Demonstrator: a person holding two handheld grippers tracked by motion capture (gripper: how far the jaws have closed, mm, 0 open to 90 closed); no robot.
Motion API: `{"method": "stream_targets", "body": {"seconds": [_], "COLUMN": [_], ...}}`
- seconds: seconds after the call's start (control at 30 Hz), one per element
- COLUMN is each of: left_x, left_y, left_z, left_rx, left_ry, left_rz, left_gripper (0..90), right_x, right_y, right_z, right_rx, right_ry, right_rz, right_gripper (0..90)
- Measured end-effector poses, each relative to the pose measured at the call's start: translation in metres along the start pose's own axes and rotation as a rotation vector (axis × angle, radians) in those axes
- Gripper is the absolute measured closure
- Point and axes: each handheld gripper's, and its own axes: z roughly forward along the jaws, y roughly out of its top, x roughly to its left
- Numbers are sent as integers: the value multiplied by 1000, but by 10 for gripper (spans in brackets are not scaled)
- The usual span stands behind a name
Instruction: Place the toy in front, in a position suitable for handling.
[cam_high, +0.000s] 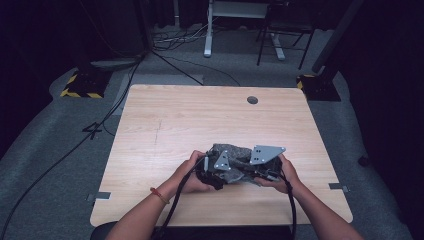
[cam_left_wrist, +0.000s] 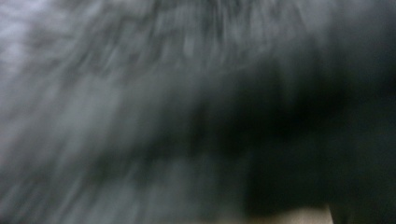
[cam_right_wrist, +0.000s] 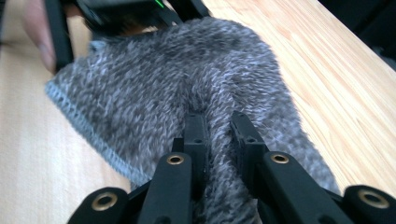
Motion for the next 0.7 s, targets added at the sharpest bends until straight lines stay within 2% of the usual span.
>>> {"method": "stream_targets", "body": {"seconds": [0.1,0.17,0.3,0.4,0.47,0.5,0.7], "left_x": [-1,0,1,3,5,6,6], "left_y": [1,-1,-2,-3,-5,-6,-5], "left_z": [1,0,-2,-4,-7,-9,-11], "left_rx": [0,10,11,12,0,-9,-18], "left_ry": [1,-1,13,13,10,16,17], "left_rz": [-5,5,2,-7,-16,-20,-22], "left_gripper": [339,339,339,339,339,339,339], "right_x": [7,9,4,-4,-7,-10,-11], "right_y": [5,6,1,-8,-11,-18,-21], "right_z": [5,7,5,-1,-3,-6,-9], "right_rx": [-2,-3,10,18,16,16,7], "right_ry": [16,22,6,-19,-20,-23,-18], "right_rz": [-19,-20,-11,20,37,60,69], "right_gripper": [793,793,793,794,794,793,793]}}
